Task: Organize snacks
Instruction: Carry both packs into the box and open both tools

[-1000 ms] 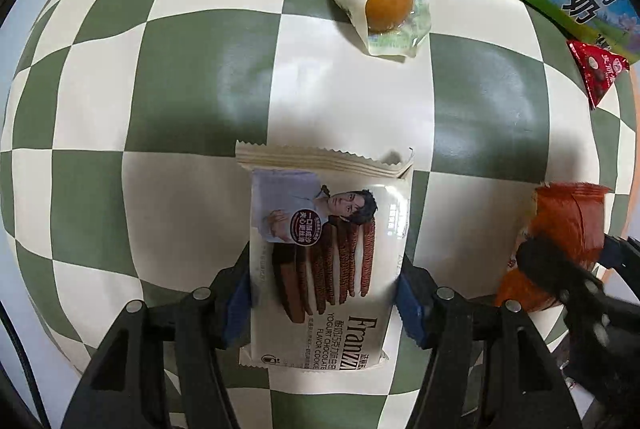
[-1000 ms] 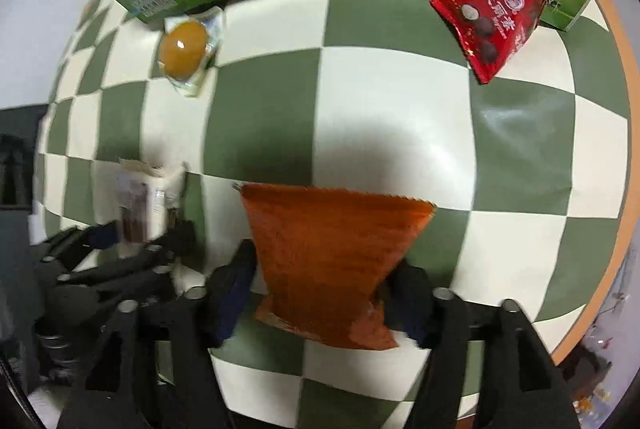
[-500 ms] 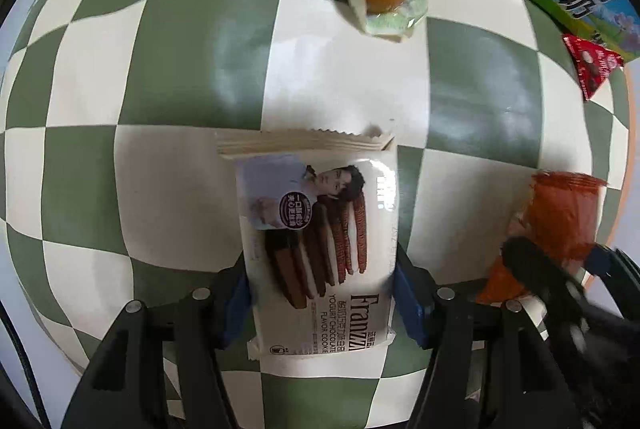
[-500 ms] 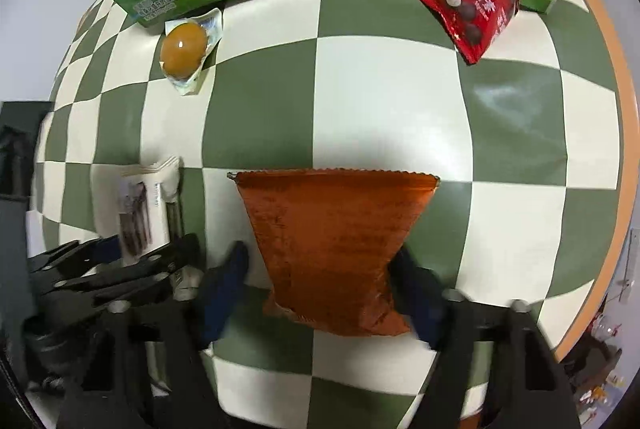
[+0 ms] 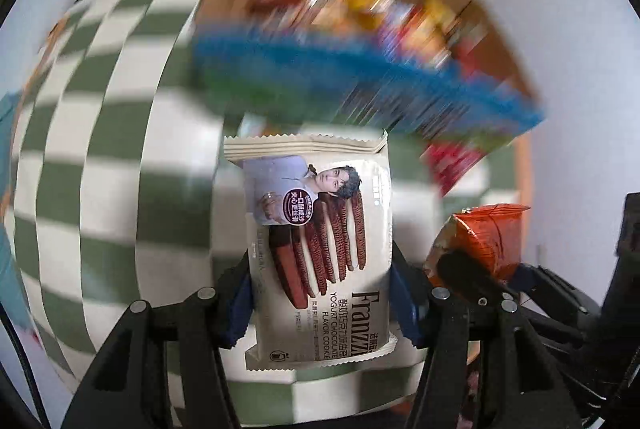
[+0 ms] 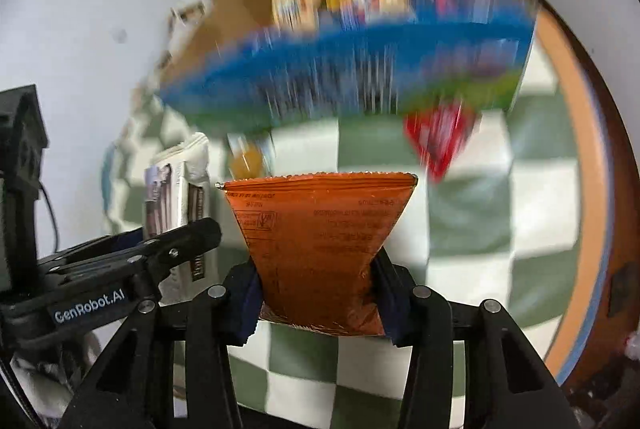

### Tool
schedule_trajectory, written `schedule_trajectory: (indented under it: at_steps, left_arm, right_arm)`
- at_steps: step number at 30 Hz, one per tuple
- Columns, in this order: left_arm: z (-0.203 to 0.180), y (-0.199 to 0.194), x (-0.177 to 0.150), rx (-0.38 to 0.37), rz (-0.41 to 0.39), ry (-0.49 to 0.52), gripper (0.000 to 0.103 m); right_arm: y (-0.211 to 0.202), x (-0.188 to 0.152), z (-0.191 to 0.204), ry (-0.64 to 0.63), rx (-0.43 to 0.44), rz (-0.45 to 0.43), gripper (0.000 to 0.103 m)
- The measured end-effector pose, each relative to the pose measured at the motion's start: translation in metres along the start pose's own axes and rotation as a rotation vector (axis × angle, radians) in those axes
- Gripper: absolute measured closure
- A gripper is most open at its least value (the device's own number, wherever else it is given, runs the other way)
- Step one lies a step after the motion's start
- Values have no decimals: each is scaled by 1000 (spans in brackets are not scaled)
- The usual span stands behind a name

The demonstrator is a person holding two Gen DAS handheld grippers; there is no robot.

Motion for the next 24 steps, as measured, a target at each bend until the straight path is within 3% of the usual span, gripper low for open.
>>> schedule_trajectory:
  at_steps: [5,10,15,20,21,22,23,24]
  left_arm:
    - [-20,-49,70,-39,-95,28,47]
    - [-18,-48,146,-15,-101,5,47]
    - [-3,6,187,-6,30,-50,47]
    - [4,50,187,-57,197,-76,46]
    - [4,55,185,-69,224,-82,46]
    - [5,59,182,-76,238,-87,46]
    - [6,61,181,-76,240,-88,41]
    - [6,62,180,-58,238,-76,25]
  right_arm:
    - [-39,74,19,-44,25,-140,53]
    - [-19,142,25,-74,-5,-182,53]
    - [21,179,19,-74,-13,-125,53]
    - [68,182,1,-32,17,3,51]
    - [77,179,-2,-22,21,42,47]
    - [83,177,-6,-8,21,78,32]
    - [87,175,-9,0,28,98,24]
    - [89,173,-13,3,29,108,15]
Point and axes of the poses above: each gripper's, at about its wrist camera, not at the fingertips, and y roughly the way its jaws point, z to its left, x to its top, the point moved 1 cm from there along y, roughly the way its jaws point, and after that the axes turned 8 degrees about x, right-handed, at the moved point
